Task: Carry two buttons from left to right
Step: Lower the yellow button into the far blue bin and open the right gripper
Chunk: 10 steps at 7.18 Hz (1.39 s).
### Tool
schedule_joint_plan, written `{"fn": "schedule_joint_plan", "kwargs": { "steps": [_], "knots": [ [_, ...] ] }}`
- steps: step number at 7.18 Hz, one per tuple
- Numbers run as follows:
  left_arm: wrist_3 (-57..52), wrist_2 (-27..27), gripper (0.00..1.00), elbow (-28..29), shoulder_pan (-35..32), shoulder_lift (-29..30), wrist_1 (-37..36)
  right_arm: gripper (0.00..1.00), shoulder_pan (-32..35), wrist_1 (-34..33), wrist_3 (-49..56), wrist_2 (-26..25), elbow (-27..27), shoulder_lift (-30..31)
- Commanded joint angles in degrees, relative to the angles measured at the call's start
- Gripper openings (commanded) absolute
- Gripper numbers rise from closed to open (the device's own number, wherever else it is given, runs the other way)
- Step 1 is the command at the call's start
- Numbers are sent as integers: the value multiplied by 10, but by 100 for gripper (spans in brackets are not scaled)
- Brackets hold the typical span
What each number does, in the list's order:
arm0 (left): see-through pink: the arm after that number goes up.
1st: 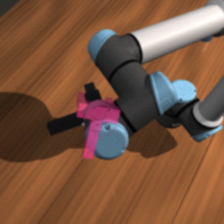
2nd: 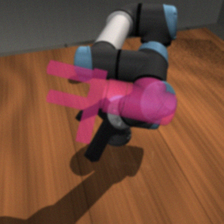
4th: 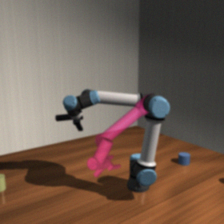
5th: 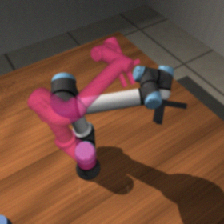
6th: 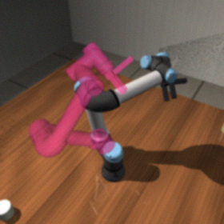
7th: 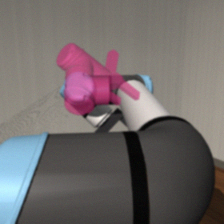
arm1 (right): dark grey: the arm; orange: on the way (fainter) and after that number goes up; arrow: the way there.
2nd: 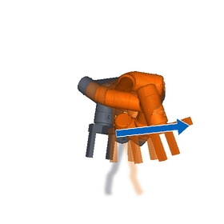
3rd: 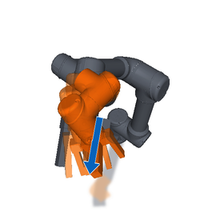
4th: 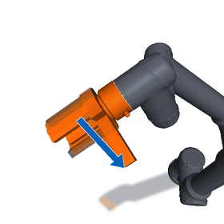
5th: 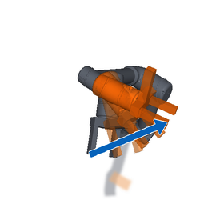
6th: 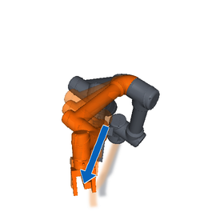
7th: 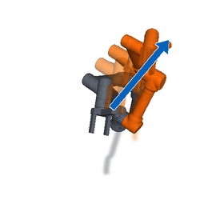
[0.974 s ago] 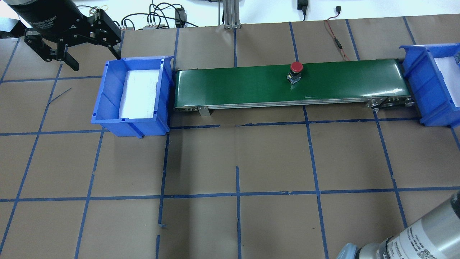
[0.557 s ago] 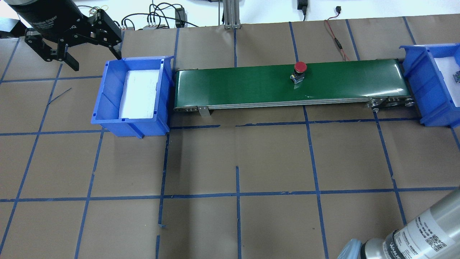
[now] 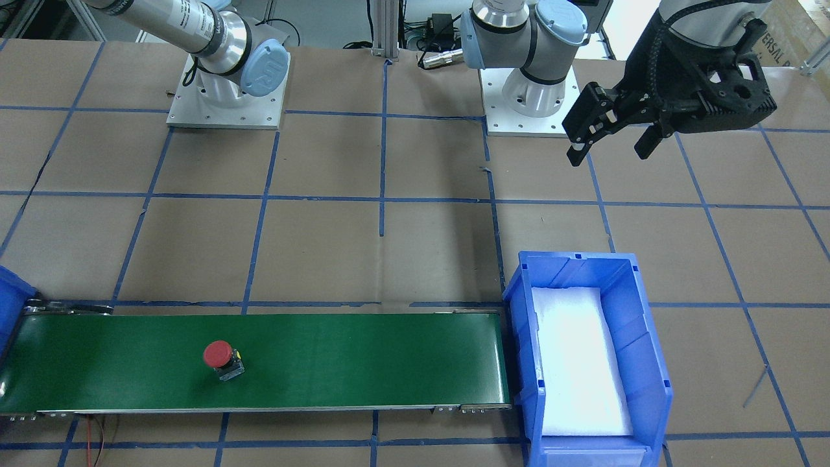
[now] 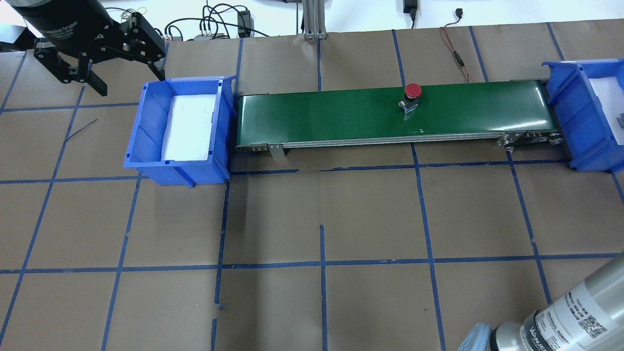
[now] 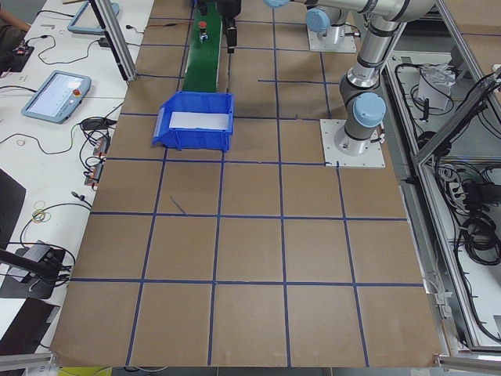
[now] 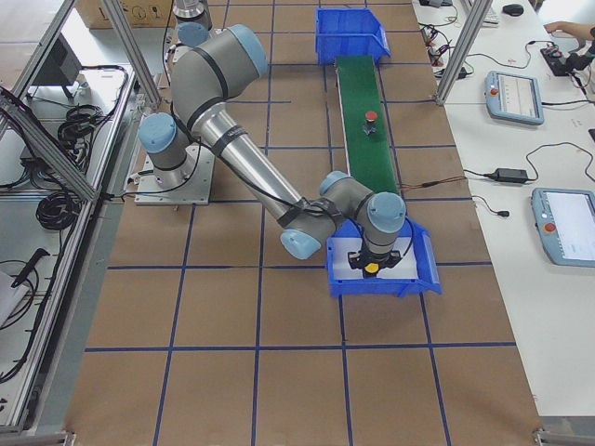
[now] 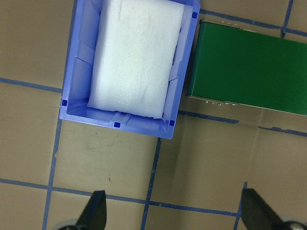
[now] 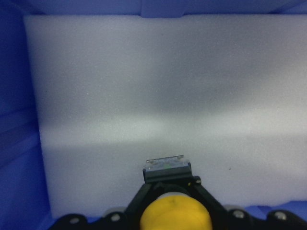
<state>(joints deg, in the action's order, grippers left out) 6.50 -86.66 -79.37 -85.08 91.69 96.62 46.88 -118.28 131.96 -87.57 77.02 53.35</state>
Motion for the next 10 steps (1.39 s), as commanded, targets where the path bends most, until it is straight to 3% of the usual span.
{"fn": "schedule_joint_plan", "kwargs": {
  "steps": [1,3,5,7,9,10],
  "knots": [
    [0,0,100,0,1,0,0,72,0,0,0,3,2,-1],
    [0,0,100,0,0,0,0,80,0,1,-13,-1,1,17],
    [0,0,100,0,0,0,0,82,9,50,-48,-2,1,65],
    [0,0,100,0,4,1,-2,87,65,70,-68,-4,1,91],
    [-1,14,100,2,10,1,-4,99,145,82,-142,-19,4,99],
    [-1,14,100,2,10,1,-4,100,171,84,-156,-18,11,99]
  ]
}}
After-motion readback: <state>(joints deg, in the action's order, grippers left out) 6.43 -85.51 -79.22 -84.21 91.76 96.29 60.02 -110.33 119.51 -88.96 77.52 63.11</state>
